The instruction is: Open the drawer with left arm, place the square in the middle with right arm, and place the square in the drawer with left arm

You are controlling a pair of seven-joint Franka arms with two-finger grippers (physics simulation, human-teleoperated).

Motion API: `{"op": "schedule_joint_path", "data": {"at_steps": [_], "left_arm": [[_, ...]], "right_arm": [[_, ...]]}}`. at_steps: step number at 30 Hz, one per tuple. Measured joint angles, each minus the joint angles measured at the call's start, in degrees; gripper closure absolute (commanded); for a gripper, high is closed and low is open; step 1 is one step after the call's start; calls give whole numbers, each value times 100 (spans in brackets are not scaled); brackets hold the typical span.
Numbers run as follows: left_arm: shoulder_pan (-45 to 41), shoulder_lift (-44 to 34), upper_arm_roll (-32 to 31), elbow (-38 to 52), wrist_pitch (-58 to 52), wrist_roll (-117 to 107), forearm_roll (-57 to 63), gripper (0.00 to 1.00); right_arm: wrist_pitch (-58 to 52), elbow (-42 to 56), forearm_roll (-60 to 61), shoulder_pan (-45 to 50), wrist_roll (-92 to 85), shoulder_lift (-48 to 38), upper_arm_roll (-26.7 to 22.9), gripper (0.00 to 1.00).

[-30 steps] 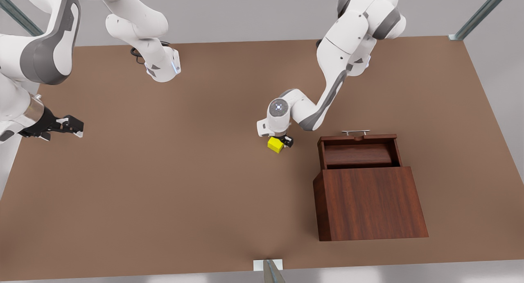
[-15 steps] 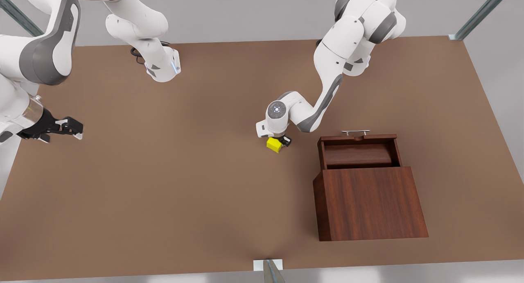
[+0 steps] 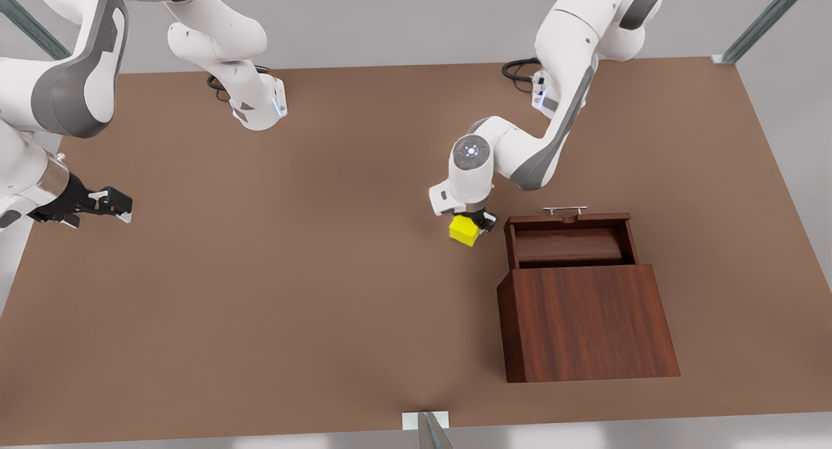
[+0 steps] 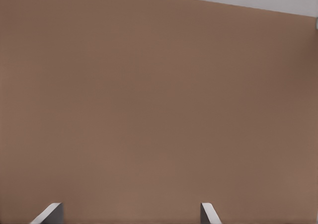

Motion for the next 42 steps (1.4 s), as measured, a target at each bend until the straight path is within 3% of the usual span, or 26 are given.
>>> {"op": "schedule_joint_path", "data": {"at_steps": [6,15,22,23,24,30,32,35,36,37,38,42], "left_arm": [[-34,-560,1259,-61,-1146,-181,-788,32],[0,-408,2324,-78,-975,-81,-1062,32],[-6,-150,2463,-96,-934,-65,-1103,30],[-11,-117,2472,-121,-948,-65,-1109,5],[-11,-98,2482,-132,-966,-76,-1123,0],[-21,-77,2483,9,-1065,-138,-1171,0],[-14,-76,2483,463,-1072,-220,-1173,0],[55,-259,2742,1095,-1982,-238,-1157,0],[760,-431,2191,1111,-2195,-183,-1148,0],[1847,-662,990,1108,-2374,-179,-1076,0],[2442,-892,248,1125,-2453,-36,-910,0],[2781,-1383,13,1092,-2451,720,-415,0]], "right_arm": [[1,0,0,0,0,0,0,0],[86,0,-5,2,0,43,-9,0],[97,5,0,0,0,44,-18,0],[97,9,0,-1,0,44,-18,0],[97,9,0,0,0,44,-18,0],[97,35,0,0,0,52,-18,0],[97,35,0,1,0,53,-18,0],[93,41,0,0,0,44,-18,0],[89,43,0,0,0,44,-18,0],[89,35,0,0,0,44,-18,0],[89,39,0,-3,0,44,-18,0],[89,44,0,0,0,44,-21,0]]}}
